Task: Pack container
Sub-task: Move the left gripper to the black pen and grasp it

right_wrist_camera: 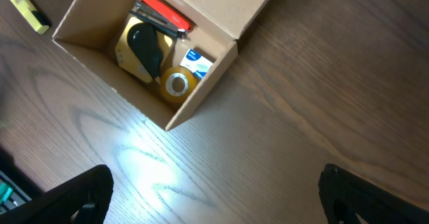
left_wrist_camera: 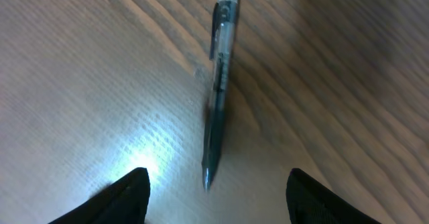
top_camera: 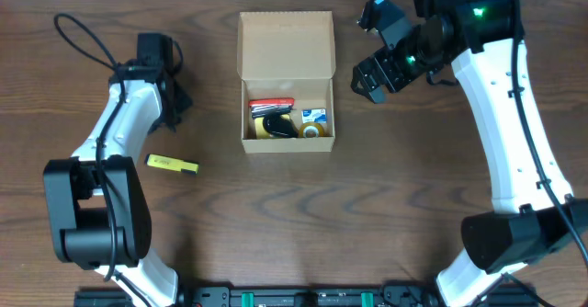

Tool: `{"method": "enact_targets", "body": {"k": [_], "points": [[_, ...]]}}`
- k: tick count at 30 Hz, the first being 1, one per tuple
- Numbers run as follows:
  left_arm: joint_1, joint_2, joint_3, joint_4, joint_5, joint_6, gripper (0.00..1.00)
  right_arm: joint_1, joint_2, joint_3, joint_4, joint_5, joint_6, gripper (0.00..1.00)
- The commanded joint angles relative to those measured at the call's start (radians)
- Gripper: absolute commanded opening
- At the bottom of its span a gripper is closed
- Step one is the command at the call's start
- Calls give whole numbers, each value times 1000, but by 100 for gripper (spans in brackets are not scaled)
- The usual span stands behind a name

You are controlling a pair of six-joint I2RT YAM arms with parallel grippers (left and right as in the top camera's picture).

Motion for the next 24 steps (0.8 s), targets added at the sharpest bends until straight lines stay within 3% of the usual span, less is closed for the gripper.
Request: {"method": "enact_targets", "body": {"k": [1,5,14,24], "points": [[30,-7,-55,50,-34,-18,66,9,1,0,-1,-1,-5,99],[52,-6,-106,152,-30,2,65,9,1,0,-1,-1,-5,99],[58,24,-124,294,54,257,64,9,1,0,-1,-1,-5,99],[58,71,-124,302,83,264,59,9,1,0,-1,-1,-5,99]]}}
